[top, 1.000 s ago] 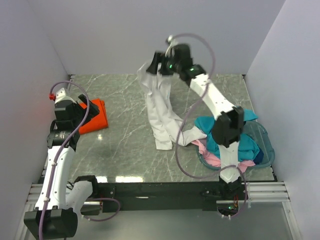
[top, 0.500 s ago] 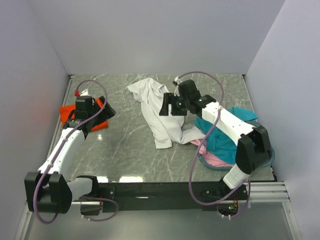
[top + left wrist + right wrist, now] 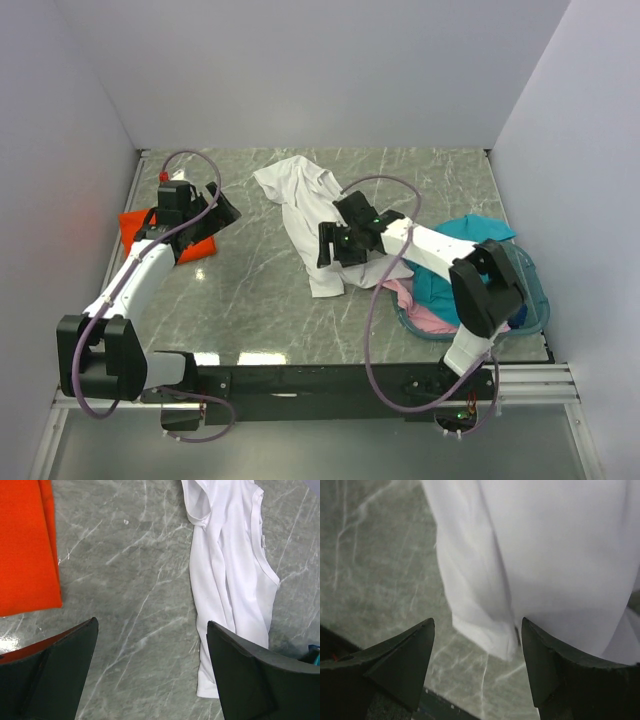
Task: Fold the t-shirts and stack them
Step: Move the tshirt to the center of the board, then flatten the tshirt out
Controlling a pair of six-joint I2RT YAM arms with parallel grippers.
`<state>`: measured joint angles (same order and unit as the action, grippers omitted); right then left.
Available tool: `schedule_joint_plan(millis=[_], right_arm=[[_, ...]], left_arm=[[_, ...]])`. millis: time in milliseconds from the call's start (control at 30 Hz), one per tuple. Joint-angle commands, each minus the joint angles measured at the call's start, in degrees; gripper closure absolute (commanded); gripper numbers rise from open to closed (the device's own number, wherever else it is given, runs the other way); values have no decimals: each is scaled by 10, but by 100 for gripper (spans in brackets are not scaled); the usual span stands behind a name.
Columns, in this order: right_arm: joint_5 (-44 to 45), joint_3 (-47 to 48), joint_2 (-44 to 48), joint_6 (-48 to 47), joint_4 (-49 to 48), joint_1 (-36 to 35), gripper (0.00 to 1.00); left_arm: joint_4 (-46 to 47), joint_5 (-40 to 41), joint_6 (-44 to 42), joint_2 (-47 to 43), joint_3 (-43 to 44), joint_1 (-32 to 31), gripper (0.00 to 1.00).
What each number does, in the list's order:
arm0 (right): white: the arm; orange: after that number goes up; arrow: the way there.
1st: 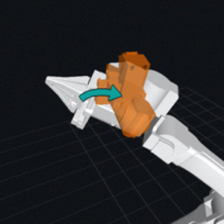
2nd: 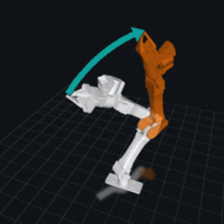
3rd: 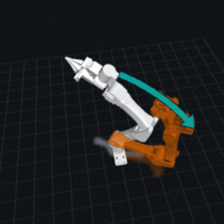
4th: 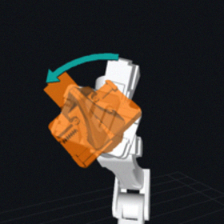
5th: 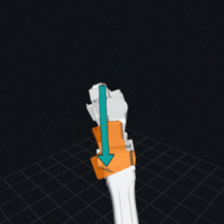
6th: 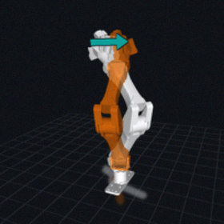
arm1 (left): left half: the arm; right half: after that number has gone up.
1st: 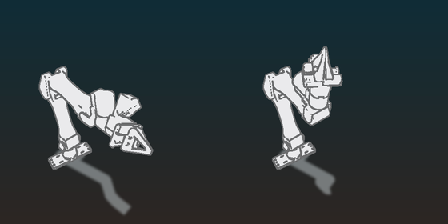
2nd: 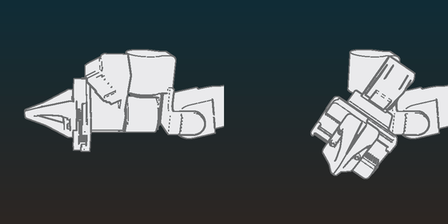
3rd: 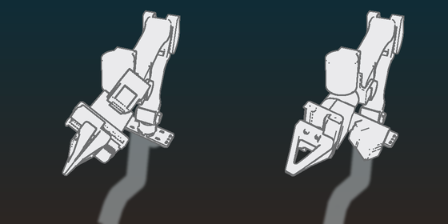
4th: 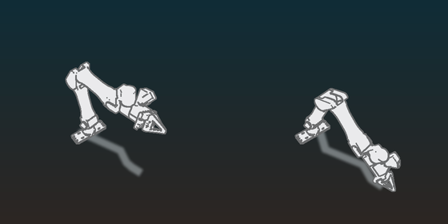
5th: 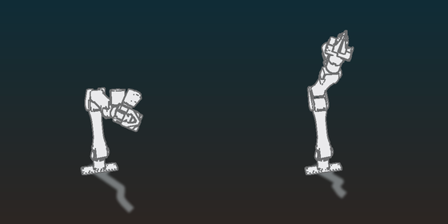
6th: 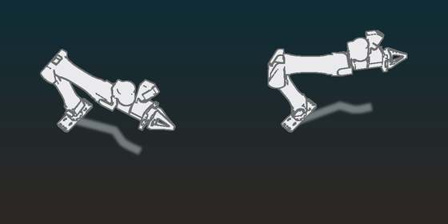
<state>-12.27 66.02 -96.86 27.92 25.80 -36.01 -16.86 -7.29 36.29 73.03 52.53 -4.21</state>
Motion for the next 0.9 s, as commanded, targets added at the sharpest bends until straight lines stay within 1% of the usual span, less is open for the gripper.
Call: schedule_joint_plan(millis=[0, 67, 267, 367, 400, 433, 567, 600, 633, 700, 733, 767, 833, 867], right_arm=[[51, 75, -57, 3, 6, 1, 23], [52, 97, -100, -3, 18, 0, 23], [60, 150, -163, -21, 4, 0, 26], [56, 194, -195, -37, 7, 0, 33], [49, 219, -204, -50, 6, -1, 38], [40, 234, -221, -55, 5, -3, 41], [11, 324, -279, -74, 21, -19, 49], [8, 366, -293, -78, 31, -28, 53], [8, 384, -314, -82, 47, -33, 56], [1, 412, -328, -87, 57, -42, 67], [-3, 413, -332, -90, 59, -50, 72], [-5, 410, -331, -92, 59, -54, 83], [-17, 388, -322, -102, 58, -62, 91], [-21, 379, -316, -107, 57, -64, 99]], left_arm=[[17, -9, 4, -4, 27, -2, 4], [10, -5, 2, -10, 28, -2, 4], [1, 18, -1, -32, 20, -2, 2], [4, 15, 5, -30, 19, -2, 2], [9, 11, 7, -28, 19, -2, 2], [11, 10, 9, -26, 20, -2, 2], [13, 7, 9, -17, 27, -2, 2], [12, 6, 9, -14, 33, -2, 2], [10, 6, 6, -12, 35, -2, 2], [6, 10, 1, -11, 40, -2, 2], [4, 12, -1, -11, 40, -2, 2], [3, 16, -3, -11, 40, -2, 2], [3, 19, -4, -12, 38, -2, 2], [3, 18, -3, -11, 34, -2, 2]])
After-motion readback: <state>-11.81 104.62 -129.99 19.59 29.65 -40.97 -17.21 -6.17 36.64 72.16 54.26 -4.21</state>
